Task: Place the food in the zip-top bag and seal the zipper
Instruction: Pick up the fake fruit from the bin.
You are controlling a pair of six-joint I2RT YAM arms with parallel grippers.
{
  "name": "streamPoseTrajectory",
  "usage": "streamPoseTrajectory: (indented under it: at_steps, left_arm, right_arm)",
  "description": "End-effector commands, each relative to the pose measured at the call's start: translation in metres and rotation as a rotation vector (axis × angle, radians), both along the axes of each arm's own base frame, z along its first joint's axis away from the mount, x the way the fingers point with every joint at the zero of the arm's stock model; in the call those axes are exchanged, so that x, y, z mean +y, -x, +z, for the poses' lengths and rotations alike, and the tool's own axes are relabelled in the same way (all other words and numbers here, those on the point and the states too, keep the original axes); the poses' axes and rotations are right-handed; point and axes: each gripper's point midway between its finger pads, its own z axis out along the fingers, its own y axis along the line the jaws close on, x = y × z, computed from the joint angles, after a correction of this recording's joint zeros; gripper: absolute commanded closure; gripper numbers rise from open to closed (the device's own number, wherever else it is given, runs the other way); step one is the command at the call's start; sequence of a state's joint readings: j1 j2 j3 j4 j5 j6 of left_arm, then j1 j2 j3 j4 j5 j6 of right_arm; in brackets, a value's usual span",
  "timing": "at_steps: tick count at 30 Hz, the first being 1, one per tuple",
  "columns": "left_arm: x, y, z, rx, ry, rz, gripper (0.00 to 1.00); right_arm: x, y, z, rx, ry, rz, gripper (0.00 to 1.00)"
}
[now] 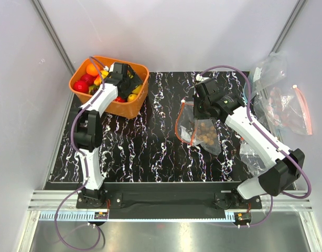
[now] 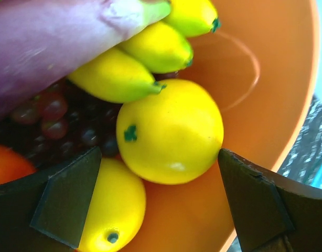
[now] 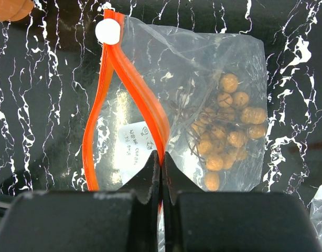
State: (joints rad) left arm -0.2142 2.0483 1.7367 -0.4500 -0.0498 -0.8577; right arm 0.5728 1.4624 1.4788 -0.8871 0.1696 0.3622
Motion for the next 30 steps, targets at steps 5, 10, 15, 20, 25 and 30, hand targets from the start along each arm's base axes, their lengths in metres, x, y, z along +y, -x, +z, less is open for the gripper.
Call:
streamPoseTrajectory:
  at_steps: [5,10,15,20,25,30]
  left_arm:
    - [-0.01,-0.028,0.005,-0.093,0.099,0.071,0.09]
    - [-0.006,-0.042,0.018,-0.163,0.114,0.076,0.28]
    - [0.001,-0.037,0.041,-0.227,0.086,0.049,0.48]
    - [0.005,-0.015,0.089,-0.323,0.051,-0.007,0.5]
    - [0.008,0.012,0.128,-0.375,0.05,-0.111,0.5]
    - [-0.017,0.039,0.141,-0.411,0.137,-0.256,0.5]
  right_arm:
    - [0.004,-0.004,0.016,-0.036,-0.039,0.009,1.0]
    - [0.005,-0.004,0.022,-0.048,-0.042,0.012,1.0]
    - [0.003,-0.004,0.02,-0.043,-0.038,0.007,1.0]
    - [0.004,-0.004,0.02,-0.046,-0.039,0.012,1.0]
    - [0.005,-0.003,0.019,-0.042,-0.04,0.025,1.0]
    - [0.008,-0.004,0.019,-0.044,-0.052,0.033,1.0]
